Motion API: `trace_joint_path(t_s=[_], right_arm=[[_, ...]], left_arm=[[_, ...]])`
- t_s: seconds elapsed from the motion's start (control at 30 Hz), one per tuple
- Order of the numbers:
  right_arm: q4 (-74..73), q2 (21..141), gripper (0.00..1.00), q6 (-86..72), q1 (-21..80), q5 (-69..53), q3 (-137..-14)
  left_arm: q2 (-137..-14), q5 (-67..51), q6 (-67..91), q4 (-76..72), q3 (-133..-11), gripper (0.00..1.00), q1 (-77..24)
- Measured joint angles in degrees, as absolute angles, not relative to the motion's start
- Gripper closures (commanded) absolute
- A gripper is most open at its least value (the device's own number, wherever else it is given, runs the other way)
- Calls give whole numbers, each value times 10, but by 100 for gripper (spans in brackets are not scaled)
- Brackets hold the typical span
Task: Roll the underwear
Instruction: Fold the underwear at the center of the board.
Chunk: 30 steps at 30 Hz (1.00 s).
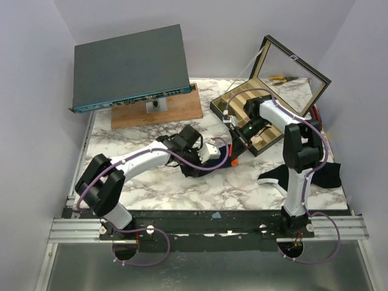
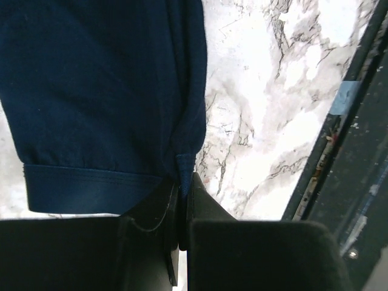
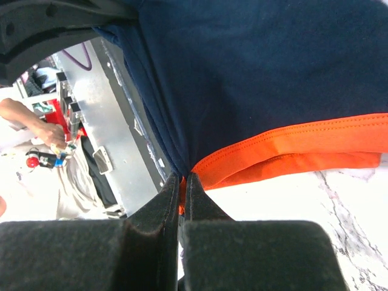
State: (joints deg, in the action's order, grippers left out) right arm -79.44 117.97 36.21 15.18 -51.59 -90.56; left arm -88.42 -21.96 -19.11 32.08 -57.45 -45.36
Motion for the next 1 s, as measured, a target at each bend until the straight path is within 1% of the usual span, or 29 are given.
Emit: trace_joint_path(t_s=[0.2, 0.4, 0.5, 0.67, 0.77, 0.93, 1.0], right_arm=[[-769, 1195, 99, 319, 152, -486, -948], [-736, 1238, 99, 286, 153, -449, -1009], [-717, 1250, 99, 274, 155, -429, -1023], [-681, 1262, 99, 269, 156, -398, -1030], [-653, 1264, 99, 269, 156, -379, -1030], [-604, 1266, 98, 270, 153, -350, -1030], [-590, 1268, 98, 270, 153, -345, -1030]], left_arm=[[-947, -318, -189, 381, -643, 99, -373], [-994, -371, -168, 407, -690, 94, -318], [-1004, -372, -149, 406, -697, 90, -307], [-1031, -371, -129, 406, -720, 87, -302], [-1046, -368, -121, 409, -731, 80, -300], [-1063, -353, -108, 422, -741, 76, -297], [-1068, -345, -102, 422, -743, 68, -296]])
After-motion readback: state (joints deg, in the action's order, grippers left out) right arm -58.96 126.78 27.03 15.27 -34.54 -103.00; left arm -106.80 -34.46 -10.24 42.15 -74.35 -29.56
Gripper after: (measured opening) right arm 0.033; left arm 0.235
